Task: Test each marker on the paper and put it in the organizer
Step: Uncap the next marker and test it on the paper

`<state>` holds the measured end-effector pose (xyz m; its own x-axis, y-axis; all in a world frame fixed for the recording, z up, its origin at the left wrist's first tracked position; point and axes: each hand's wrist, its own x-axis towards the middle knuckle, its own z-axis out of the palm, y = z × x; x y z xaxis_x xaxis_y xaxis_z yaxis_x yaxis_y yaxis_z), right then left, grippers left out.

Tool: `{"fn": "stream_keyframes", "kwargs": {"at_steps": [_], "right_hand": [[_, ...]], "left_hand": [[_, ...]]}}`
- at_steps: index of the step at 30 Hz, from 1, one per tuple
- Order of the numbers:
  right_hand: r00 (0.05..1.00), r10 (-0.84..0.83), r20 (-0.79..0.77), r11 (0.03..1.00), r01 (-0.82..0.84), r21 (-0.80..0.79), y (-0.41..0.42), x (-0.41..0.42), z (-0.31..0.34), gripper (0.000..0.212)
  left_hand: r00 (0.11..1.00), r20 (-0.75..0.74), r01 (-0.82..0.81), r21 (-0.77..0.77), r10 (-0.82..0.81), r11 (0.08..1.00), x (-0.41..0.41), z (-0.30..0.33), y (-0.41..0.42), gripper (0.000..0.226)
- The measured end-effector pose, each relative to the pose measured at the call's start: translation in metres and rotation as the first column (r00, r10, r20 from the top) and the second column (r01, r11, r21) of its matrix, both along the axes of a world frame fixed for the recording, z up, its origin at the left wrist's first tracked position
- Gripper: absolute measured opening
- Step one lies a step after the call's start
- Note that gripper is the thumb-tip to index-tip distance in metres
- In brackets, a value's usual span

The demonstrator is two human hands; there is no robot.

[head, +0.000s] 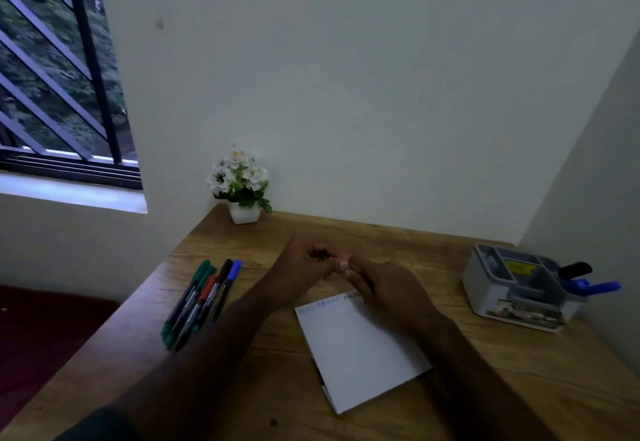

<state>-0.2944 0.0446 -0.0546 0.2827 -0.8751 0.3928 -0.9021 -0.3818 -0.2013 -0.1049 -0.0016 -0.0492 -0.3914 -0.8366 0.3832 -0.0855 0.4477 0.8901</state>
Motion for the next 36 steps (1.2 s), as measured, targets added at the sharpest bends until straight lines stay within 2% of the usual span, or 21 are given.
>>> {"fn": "stream_keyframes", "kwargs": {"at_steps": [2, 3, 5, 7, 8, 9, 10, 11, 12, 13, 16, 18, 21, 23, 26, 29, 32, 36], "right_hand": [[0.999, -0.034, -0.009, 0.999, 0.034, 0.0, 0.0, -0.014, -0.001, 0.027], [0.998, -0.035, 0.044, 0.999, 0.036, -0.015, -0.001, -0.022, 0.0, 0.029], [0.97, 0.042, 0.238, 0.998, -0.031, -0.049, -0.005, -0.034, 0.004, 0.04], [0.894, 0.16, 0.419, 0.986, -0.125, -0.11, -0.01, -0.04, 0.004, 0.048], [0.826, 0.173, 0.536, 0.985, -0.141, -0.1, -0.013, -0.04, 0.003, 0.045], [0.707, 0.151, 0.691, 0.985, -0.163, -0.048, -0.013, -0.038, 0.003, 0.041], [0.537, 0.111, 0.836, 0.974, -0.227, 0.017, -0.013, -0.034, 0.003, 0.037], [0.377, 0.054, 0.924, 0.951, -0.301, 0.067, -0.012, -0.031, 0.004, 0.035], [0.273, 0.014, 0.962, 0.927, -0.364, 0.09, -0.011, -0.03, 0.004, 0.034], [0.248, 0.005, 0.969, 0.917, -0.388, 0.094, -0.011, -0.03, 0.003, 0.033], [0.311, 0.125, 0.942, 0.929, -0.37, -0.002, -0.01, -0.031, -0.003, 0.019], [0.388, 0.133, 0.912, 0.948, -0.319, -0.003, -0.006, -0.029, -0.011, 0.019], [0.507, -0.093, 0.857, 0.976, -0.124, 0.18, 0.0, -0.021, -0.016, 0.051], [0.536, -0.207, 0.819, 0.96, -0.048, 0.274, 0.0, -0.016, -0.019, 0.058], [0.617, -0.199, 0.761, 0.976, 0.058, 0.208, 0.0, -0.015, -0.02, 0.029], [0.707, -0.073, 0.703, 0.992, -0.023, 0.126, 0.004, -0.019, -0.019, 0.01], [0.717, -0.088, 0.691, 0.992, -0.001, 0.127, 0.006, -0.023, -0.02, 0.011], [0.622, -0.153, 0.768, 0.984, 0.025, 0.176, 0.005, -0.023, -0.022, 0.031]], "left_hand": [[1.0, -0.023, 0.002, 0.011, -0.001, 1.0, -0.008, -0.004, -0.005, 0.006], [0.999, -0.044, -0.021, 0.018, 0.022, 1.0, -0.009, -0.007, -0.008, 0.007], [0.995, -0.021, -0.094, -0.015, 0.094, 0.995, -0.008, -0.011, -0.016, 0.008], [0.986, 0.087, -0.136, -0.082, 0.143, 0.987, -0.007, -0.019, -0.023, 0.004], [0.979, 0.141, -0.133, -0.102, 0.147, 0.986, -0.008, -0.024, -0.025, 0.007], [0.974, 0.184, -0.112, -0.118, 0.133, 0.987, -0.009, -0.027, -0.026, 0.011], [0.969, 0.222, -0.082, -0.135, 0.111, 0.987, -0.011, -0.03, -0.027, 0.014], [0.961, 0.261, -0.049, -0.162, 0.091, 0.986, -0.012, -0.032, -0.028, 0.015], [0.951, 0.3, -0.018, -0.196, 0.078, 0.98, -0.012, -0.034, -0.029, 0.014], [0.939, 0.336, 0.009, -0.234, 0.072, 0.972, -0.012, -0.035, -0.031, 0.014], [0.92, 0.385, 0.047, -0.295, 0.074, 0.954, -0.011, -0.035, -0.032, 0.014], [0.92, 0.385, 0.052, -0.292, 0.068, 0.955, -0.012, -0.034, -0.029, 0.022], [0.906, 0.422, 0.07, -0.225, 0.033, 0.972, -0.01, -0.035, -0.029, 0.042], [0.844, 0.537, 0.104, -0.16, -0.002, 0.982, -0.007, -0.037, -0.031, 0.063], [0.744, 0.667, 0.139, -0.101, -0.036, 0.985, -0.005, -0.036, -0.03, 0.087], [0.744, 0.667, 0.13, -0.08, -0.043, 0.988, -0.007, -0.034, -0.029, 0.093], [0.734, 0.678, 0.135, -0.083, -0.044, 0.987, -0.007, -0.033, -0.029, 0.089], [0.734, 0.678, 0.143, -0.099, -0.039, 0.985, -0.007, -0.036, -0.032, 0.075]]}}
